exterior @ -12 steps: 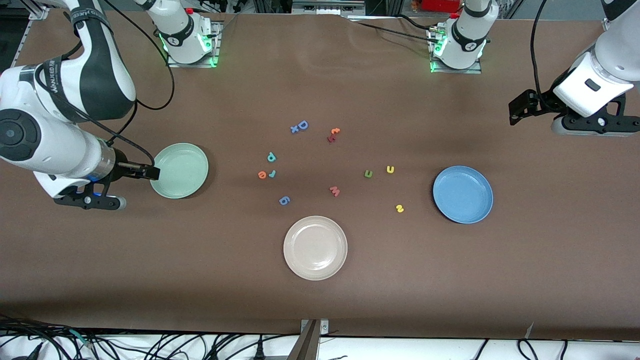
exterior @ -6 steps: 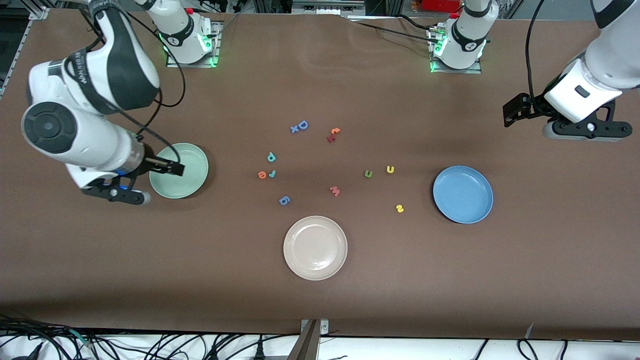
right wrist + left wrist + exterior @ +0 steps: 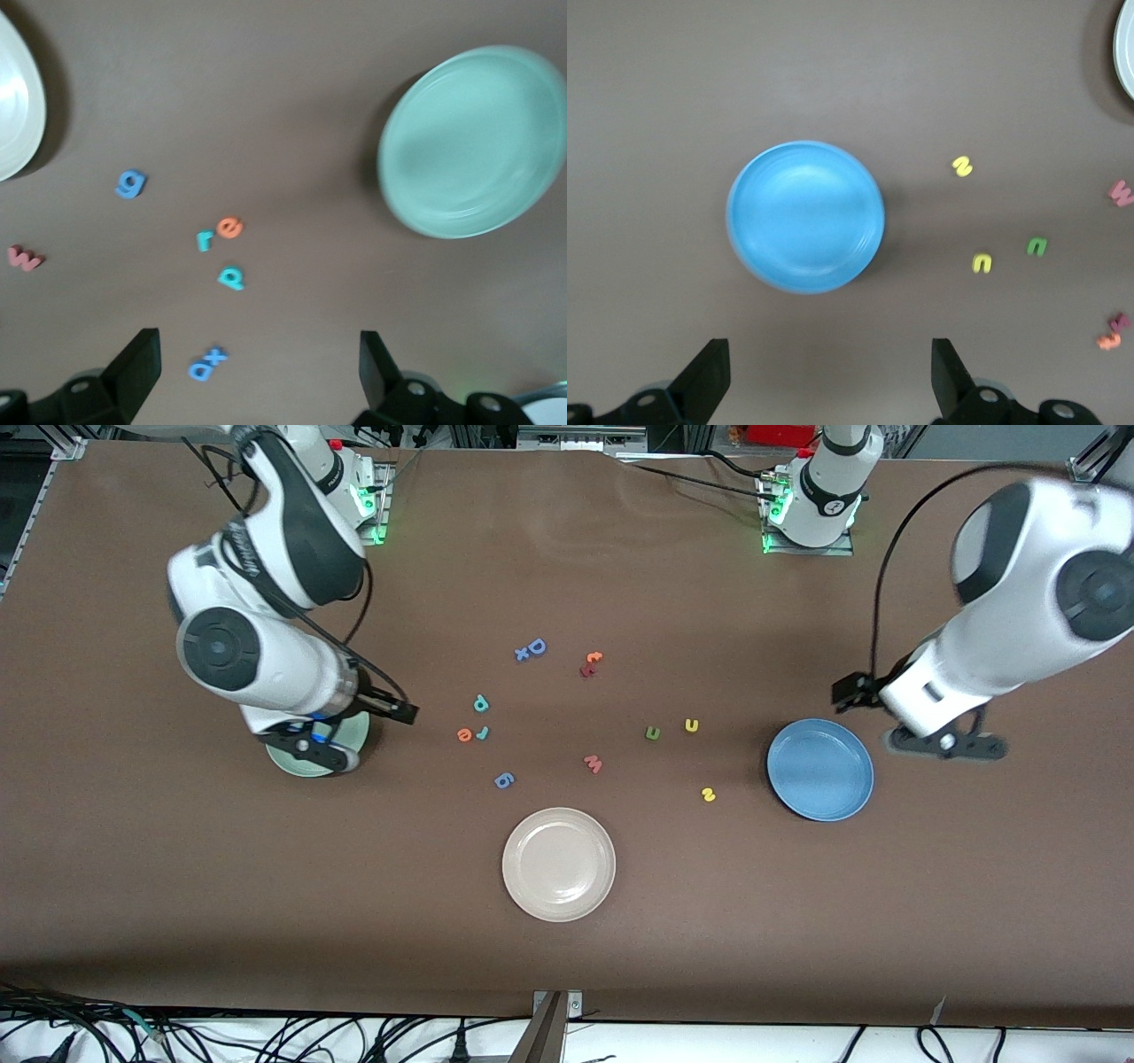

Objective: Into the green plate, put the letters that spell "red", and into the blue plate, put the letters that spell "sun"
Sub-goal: 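Move the left gripper to the yellow z while the right gripper reaches the cyan p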

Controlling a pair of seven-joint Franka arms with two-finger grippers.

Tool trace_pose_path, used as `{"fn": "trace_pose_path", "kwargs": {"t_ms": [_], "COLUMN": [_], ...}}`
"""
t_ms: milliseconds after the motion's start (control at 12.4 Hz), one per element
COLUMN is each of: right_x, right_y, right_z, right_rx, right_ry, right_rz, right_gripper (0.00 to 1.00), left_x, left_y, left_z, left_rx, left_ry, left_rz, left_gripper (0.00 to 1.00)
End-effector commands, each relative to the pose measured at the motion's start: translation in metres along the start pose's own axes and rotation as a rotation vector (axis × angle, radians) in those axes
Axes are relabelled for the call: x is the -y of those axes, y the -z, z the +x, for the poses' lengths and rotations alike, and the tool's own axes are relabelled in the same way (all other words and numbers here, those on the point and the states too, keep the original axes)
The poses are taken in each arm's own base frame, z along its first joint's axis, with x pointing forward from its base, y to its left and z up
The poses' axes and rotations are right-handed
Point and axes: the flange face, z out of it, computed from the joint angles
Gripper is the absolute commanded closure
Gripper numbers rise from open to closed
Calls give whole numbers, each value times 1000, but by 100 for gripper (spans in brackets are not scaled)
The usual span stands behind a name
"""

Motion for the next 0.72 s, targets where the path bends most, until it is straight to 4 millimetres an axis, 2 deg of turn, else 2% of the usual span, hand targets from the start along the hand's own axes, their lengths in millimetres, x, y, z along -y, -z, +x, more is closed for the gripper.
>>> {"fn": "trace_pose_path", "kwargs": {"t_ms": [0, 80, 161, 321, 482, 643], "right_x": [18, 21, 21, 14, 15, 16], "right_y": [-56, -77, -96, -134, -175, -200], "right_z": [-28, -36, -43, -49, -65, -64], "right_rx": [2, -5, -8, -10, -22, -25], "right_ry": [-18, -1, 8, 23, 43, 41], "right_rz": [35, 43, 45, 47, 74, 112], "right_gripper": [1, 1, 1, 1, 1, 1], "left_x": [-37, -66, -76, -89, -112, -120], "left_y": [-45, -66, -85, -127, -172, -204], "left_z": [27, 33, 41, 58, 70, 77], "left_rx": [-17, -31, -43, -80, -124, -141], "left_ry": [-39, -79, -83, -91, -122, -125], "left_rz": [-29, -25, -33, -60, -73, -86], "left_gripper": [0, 0, 0, 0, 0, 0]}}
